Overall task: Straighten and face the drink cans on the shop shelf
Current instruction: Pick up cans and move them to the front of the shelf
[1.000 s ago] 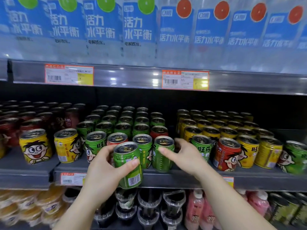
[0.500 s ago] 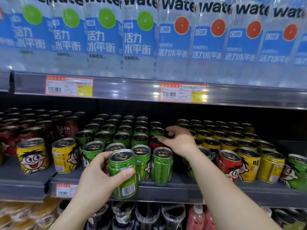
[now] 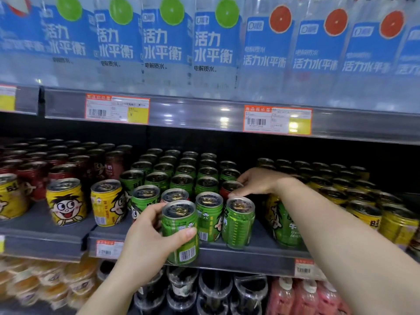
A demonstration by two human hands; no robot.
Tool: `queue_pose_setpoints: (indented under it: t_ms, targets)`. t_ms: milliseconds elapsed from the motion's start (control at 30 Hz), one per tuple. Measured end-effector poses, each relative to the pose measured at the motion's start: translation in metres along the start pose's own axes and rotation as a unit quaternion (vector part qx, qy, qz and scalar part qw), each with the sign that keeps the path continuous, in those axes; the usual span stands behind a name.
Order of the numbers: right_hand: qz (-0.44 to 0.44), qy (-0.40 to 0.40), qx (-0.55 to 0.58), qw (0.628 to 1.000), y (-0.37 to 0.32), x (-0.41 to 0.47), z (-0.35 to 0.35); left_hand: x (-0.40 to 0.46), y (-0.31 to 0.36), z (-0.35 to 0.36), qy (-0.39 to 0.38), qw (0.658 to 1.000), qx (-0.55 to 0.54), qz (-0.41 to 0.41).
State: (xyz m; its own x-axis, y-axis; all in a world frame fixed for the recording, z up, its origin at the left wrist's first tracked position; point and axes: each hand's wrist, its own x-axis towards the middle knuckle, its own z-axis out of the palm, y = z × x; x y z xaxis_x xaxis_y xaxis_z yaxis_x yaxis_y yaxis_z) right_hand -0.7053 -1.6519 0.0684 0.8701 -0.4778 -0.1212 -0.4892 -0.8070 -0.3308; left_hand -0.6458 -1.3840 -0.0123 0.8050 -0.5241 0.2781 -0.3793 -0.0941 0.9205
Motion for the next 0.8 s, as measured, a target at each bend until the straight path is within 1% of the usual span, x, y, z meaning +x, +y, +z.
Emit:
queue_pose_setpoints:
  t_ms: [67, 100, 167, 233, 300, 433, 533, 633, 700, 800]
  targets:
    - [0.003, 0.017, 0.04, 0.999, 0.002, 0.001, 0.007, -0.002, 0.001, 0.002, -0.013, 1.0, 0.003, 0.006]
    - [0.002, 0.038, 0.065, 0.997, 0.003, 0.0, 0.01, -0.004, 0.002, 0.003, -0.024, 1.0, 0.002, 0.008]
    - [-0.001, 0.113, 0.111, 0.987, 0.002, -0.006, 0.012, -0.008, 0.004, 0.006, -0.044, 0.999, -0.001, 0.013]
    - [0.008, 0.19, 0.124, 0.974, -0.002, -0.019, 0.004, -0.012, 0.005, 0.014, -0.062, 0.998, -0.004, 0.025]
    - [0.022, 0.238, 0.137, 0.961, -0.007, -0.039, -0.005, -0.015, 0.006, 0.027, -0.086, 0.996, -0.004, 0.035]
    - [0.008, 0.312, 0.186, 0.932, -0.002, -0.081, -0.011, -0.023, 0.01, 0.062, -0.136, 0.989, -0.005, 0.05]
    - [0.003, 0.33, 0.2, 0.923, 0.011, -0.112, -0.006, -0.021, 0.011, 0.085, -0.129, 0.989, 0.023, 0.069]
    - [0.001, 0.324, 0.194, 0.926, 0.023, -0.138, 0.003, -0.017, 0.017, 0.099, -0.076, 0.99, 0.079, 0.083]
    - [0.007, 0.315, 0.188, 0.93, 0.032, -0.147, 0.013, -0.014, 0.023, 0.105, -0.054, 0.988, 0.109, 0.092]
    - [0.017, 0.307, 0.18, 0.934, 0.042, -0.152, 0.024, -0.008, 0.033, 0.112, -0.031, 0.988, 0.118, 0.091]
